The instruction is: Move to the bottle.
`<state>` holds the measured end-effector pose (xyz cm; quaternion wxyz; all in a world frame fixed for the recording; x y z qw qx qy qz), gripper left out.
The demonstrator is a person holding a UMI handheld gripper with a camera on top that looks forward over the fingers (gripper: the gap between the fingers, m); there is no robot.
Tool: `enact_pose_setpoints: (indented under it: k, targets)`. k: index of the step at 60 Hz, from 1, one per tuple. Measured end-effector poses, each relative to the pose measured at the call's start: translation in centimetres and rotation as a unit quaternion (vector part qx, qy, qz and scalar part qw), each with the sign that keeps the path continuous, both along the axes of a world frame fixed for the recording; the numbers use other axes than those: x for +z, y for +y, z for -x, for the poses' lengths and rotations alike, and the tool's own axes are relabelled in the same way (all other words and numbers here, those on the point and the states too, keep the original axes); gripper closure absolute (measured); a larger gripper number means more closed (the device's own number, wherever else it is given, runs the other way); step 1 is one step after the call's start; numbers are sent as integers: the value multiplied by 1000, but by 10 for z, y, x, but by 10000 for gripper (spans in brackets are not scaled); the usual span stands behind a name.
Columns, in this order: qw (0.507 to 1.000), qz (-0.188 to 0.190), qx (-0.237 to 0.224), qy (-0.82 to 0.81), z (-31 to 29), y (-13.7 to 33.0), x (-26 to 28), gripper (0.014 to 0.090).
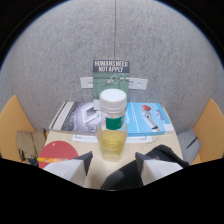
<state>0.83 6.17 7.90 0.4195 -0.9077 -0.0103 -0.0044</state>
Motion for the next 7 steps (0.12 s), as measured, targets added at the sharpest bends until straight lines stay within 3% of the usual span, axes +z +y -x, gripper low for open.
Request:
enact_pose_setpoints:
  k: [7]
  targets:
    - [1000,-3,-2,1,-1,0,1,176]
